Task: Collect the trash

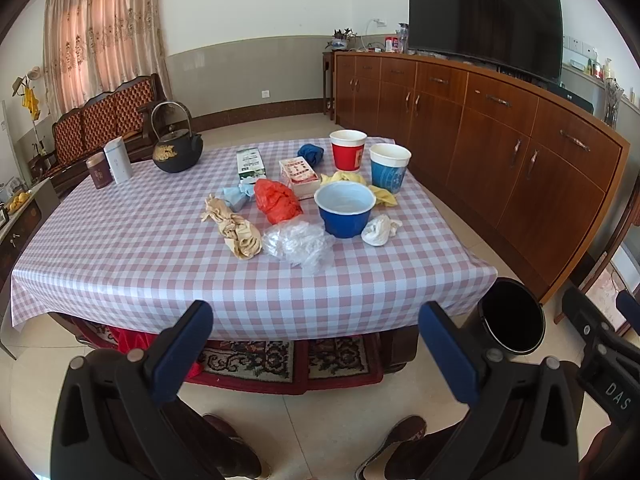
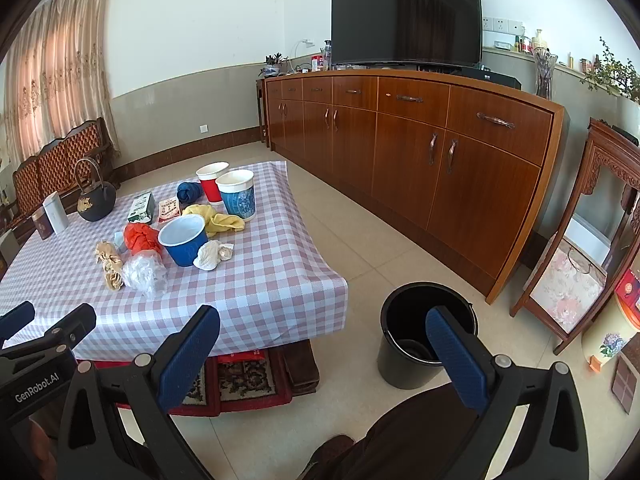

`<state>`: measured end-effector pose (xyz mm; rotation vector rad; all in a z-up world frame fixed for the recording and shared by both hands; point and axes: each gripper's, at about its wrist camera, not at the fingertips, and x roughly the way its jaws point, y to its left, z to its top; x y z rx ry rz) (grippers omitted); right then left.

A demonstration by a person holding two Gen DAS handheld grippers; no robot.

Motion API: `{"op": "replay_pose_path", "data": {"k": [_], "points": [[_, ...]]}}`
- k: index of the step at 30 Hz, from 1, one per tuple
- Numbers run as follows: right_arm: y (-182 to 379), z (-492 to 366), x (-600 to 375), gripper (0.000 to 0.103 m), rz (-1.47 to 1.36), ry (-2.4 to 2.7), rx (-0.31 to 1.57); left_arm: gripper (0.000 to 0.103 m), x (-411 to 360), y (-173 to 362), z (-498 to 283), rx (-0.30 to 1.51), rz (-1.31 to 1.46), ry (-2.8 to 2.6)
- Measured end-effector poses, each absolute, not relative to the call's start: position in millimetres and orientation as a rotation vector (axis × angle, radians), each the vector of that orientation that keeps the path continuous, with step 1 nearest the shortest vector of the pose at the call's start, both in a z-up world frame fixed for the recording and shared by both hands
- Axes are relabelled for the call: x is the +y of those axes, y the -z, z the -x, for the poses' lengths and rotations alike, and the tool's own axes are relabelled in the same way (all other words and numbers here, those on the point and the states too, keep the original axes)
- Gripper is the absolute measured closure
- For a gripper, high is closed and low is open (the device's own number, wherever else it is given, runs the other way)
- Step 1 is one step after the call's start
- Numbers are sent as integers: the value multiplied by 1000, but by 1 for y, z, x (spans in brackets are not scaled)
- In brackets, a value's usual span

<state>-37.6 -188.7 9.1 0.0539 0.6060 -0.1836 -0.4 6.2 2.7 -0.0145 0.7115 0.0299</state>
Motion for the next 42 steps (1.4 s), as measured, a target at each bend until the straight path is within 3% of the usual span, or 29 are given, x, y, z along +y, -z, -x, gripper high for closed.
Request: {"op": "replay_pose_path", "data": {"k": [42], "points": [[-15,35,-190,0,-55,185,591,0,4,-1,-5,715,2,-27]]}}
